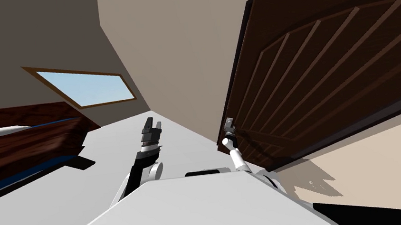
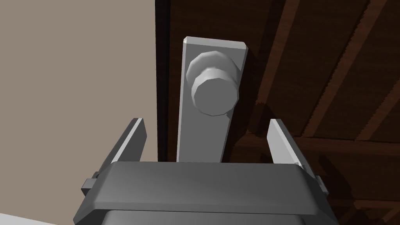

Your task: Pull the door open

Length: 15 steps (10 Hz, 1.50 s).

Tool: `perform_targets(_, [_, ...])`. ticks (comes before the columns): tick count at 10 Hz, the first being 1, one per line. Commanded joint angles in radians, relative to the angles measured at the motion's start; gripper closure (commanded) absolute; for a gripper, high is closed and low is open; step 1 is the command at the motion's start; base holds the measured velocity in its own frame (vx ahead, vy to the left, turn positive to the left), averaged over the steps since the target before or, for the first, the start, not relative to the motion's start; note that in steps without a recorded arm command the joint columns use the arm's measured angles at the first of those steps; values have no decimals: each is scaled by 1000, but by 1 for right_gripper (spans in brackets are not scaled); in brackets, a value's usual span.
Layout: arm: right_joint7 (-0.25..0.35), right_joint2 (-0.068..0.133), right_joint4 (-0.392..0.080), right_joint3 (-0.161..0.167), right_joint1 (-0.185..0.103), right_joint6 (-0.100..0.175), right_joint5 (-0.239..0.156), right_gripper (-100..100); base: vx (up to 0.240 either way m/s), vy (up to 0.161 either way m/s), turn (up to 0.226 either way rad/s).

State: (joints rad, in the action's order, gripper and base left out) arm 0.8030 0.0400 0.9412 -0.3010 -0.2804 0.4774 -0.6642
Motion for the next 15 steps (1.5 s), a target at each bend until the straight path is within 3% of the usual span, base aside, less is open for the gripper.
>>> perform_targets(1, [30, -11, 4, -3, -2, 0, -22, -100, -55, -20, 28])
perform_targets(2, [51, -21, 8, -5, -4, -1, -40, -100, -64, -15, 34])
perform_targets(3, [35, -17, 11, -4, 1, -2, -29, -100, -31, -4, 7])
perform_targets(5, [78, 39, 10, -10, 20, -12, -41, -100, 87, 5, 100])
perform_targets(7, [100, 66, 9, -13, 31, -16, -47, -100, 133, -12, 70])
perform_targets(8, [121, 91, 8, -16, 41, -21, -52, -100, 127, -39, 103])
perform_targets(10, [131, 103, 8, -18, 46, -23, -55, -100, 122, -18, 46])
perform_targets(11, [154, 129, 7, -21, 58, -28, -61, -100, 94, -7, 106])
perform_targets(12, [160, 136, 6, -22, 61, -30, -63, -100, 97, -14, 64])
perform_targets(13, [146, 125, 16, -24, 61, -34, -62, -100, 38, -7, 4])
perform_targets(14, [146, 125, 16, -24, 61, -34, -62, 100, -6, -1, -21])
perform_targets(15, [146, 125, 16, -24, 61, -34, -62, 100, -18, -3, -2])
